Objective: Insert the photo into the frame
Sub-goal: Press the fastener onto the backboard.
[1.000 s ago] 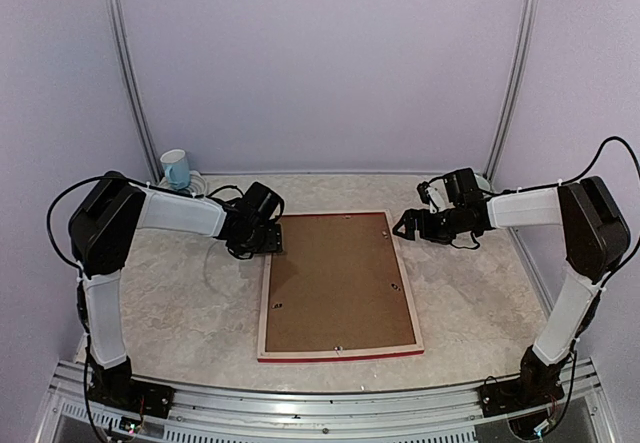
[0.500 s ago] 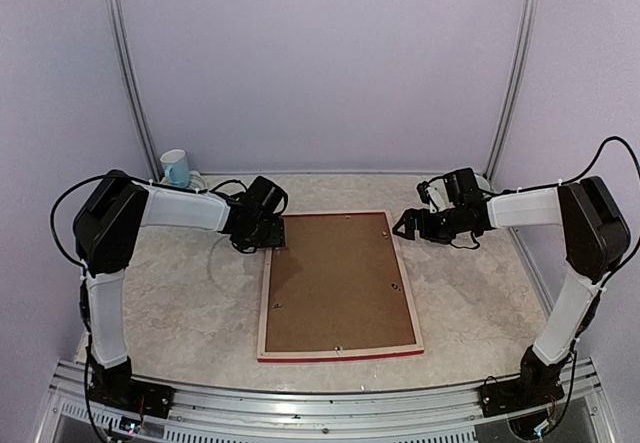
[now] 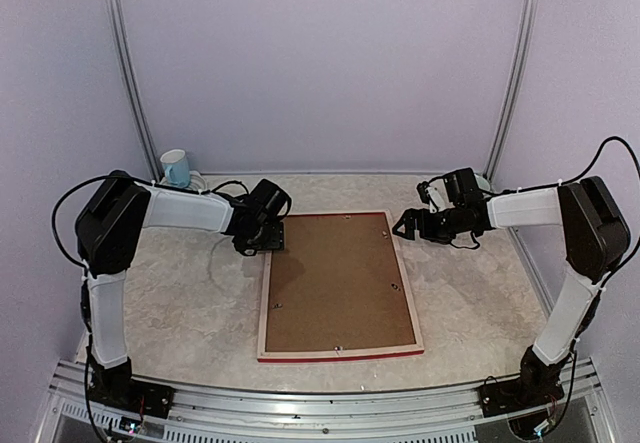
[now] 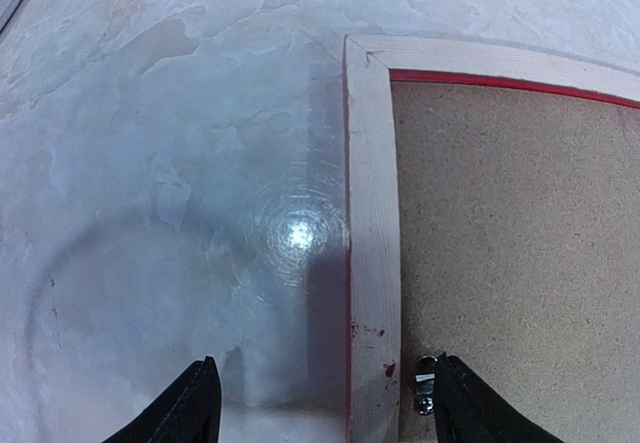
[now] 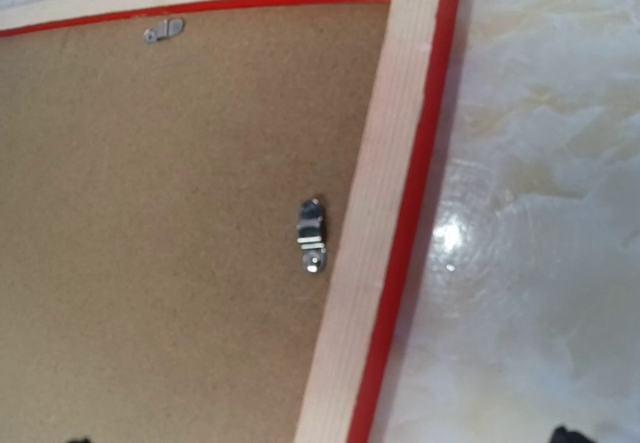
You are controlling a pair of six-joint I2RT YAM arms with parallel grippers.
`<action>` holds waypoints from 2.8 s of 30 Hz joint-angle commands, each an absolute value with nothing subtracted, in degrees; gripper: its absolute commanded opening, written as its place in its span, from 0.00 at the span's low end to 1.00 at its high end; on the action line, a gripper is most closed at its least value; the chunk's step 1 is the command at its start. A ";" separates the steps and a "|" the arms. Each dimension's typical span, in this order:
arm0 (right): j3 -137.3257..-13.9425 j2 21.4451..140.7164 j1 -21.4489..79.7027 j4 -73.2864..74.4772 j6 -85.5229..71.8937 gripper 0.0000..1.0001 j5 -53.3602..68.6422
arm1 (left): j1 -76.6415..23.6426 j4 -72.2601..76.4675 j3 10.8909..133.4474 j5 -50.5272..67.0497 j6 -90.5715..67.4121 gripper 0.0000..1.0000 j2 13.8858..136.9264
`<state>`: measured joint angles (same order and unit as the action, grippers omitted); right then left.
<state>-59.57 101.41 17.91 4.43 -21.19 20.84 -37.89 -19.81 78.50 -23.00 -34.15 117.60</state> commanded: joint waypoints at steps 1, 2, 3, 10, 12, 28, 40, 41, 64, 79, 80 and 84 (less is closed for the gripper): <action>-59.03 100.72 17.40 3.60 -21.56 0.99 21.41 | -38.23 -20.54 79.07 -23.87 -33.65 0.72 119.15; -59.03 100.72 17.39 3.60 -21.59 0.99 21.41 | -38.22 -20.49 79.02 -23.87 -33.66 0.72 119.26; -59.04 100.65 17.42 3.60 -21.62 0.99 21.37 | -38.25 -20.35 78.94 -23.81 -33.66 0.72 119.33; -58.94 100.46 17.40 3.66 -21.51 0.99 21.22 | -38.31 -20.33 79.01 -23.73 -33.63 0.72 120.09; -58.90 100.46 17.40 3.66 -21.53 0.99 21.19 | -38.27 -20.28 78.93 -23.73 -33.73 0.71 120.23; -58.92 100.31 17.34 3.69 -21.53 0.99 21.12 | -38.32 -21.40 79.57 -23.86 -33.55 0.67 121.64; -58.96 100.20 17.31 3.60 -21.62 0.99 21.20 | -38.51 -22.41 79.36 -24.92 -33.65 0.63 121.51; -58.94 100.20 17.34 3.63 -21.62 0.99 21.25 | -38.52 -22.46 79.42 -24.88 -33.64 0.63 121.43; -58.88 99.84 17.27 3.78 -21.57 0.99 21.19 | -38.76 -21.49 79.03 -22.78 -32.71 0.43 121.29; -58.80 99.93 17.14 3.52 -21.71 0.99 21.76 | -38.85 -19.62 77.79 -24.93 -32.85 0.53 119.05; -58.74 100.01 17.14 3.54 -21.75 0.99 21.75 | -38.92 -19.20 77.65 -25.12 -32.73 0.54 118.66; -58.77 100.10 17.14 3.43 -21.80 0.99 22.01 | -39.32 -18.54 78.00 -26.23 -32.61 0.58 117.80</action>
<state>-59.40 101.41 17.80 4.38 -21.45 21.21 -38.65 -18.41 78.81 -24.95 -33.15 119.57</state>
